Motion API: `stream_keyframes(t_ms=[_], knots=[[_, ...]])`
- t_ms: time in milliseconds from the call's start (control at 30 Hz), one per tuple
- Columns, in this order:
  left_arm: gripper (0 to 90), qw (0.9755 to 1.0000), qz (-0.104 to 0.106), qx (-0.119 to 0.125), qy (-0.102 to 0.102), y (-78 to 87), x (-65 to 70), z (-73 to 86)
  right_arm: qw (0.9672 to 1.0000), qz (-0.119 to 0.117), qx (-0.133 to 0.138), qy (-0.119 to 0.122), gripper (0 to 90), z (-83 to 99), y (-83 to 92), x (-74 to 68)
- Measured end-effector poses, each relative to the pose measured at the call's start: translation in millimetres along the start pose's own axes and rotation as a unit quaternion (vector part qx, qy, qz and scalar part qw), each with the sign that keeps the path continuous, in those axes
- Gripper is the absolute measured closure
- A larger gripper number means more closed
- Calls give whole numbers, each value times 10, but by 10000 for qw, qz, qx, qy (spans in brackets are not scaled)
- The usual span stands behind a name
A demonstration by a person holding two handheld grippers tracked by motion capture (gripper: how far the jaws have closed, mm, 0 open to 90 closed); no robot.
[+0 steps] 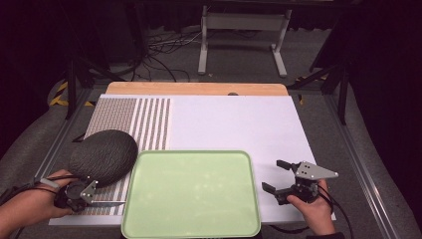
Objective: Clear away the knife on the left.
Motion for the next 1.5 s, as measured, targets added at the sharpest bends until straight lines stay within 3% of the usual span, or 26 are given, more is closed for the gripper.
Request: stream_keyframes(t_ms=[200, 467, 667, 833, 1000, 1067, 1267, 1367, 1500], knots=[[769, 9998, -52, -117, -135, -1, 2, -2, 10000, -15, -3, 1, 27, 1, -3, -5], [772, 9999, -42, -22, -143, -4, 2, 4, 10000, -28, 3, 2, 27, 0, -3, -9], [773, 9999, -11, 91, -70, 40, -5, 26, 10000, -16, -7, 5, 25, 3, -7, -6], [774, 9997, -111, 196, 17, 141, -10, 45, 10000, -9, 3, -4, 26, 0, -3, -4], [774, 9987, -83, 412, 282, 259, 5, 44, 10000, -15, -1, -19, 25, 1, -1, -3], [773, 9957, 149, 662, 635, 305, 37, 20, 10000, -13, 2, -23, 26, 0, 1, -2], [774, 9917, 308, 824, 942, 377, 44, 4, 10000, -2, 6, -35, 26, -1, 5, 5], [774, 9860, 288, 1059, 1257, 447, 30, -26, 10000, -3, 5, -37, 26, 0, 5, 8], [775, 9757, 285, 1327, 1721, 515, 12, -85, 10000, 4, 9, -40, 26, -2, 7, 11]])
Point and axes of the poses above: each handheld gripper's, and its own axes: y roughly backward along the jaws, z roughly out of its underside, x roughly to its right, the point moved 8 cm from there along -y, roughly forward along the jaws, and after that the axes turned 6 degrees about z, right-handed, at the moved point
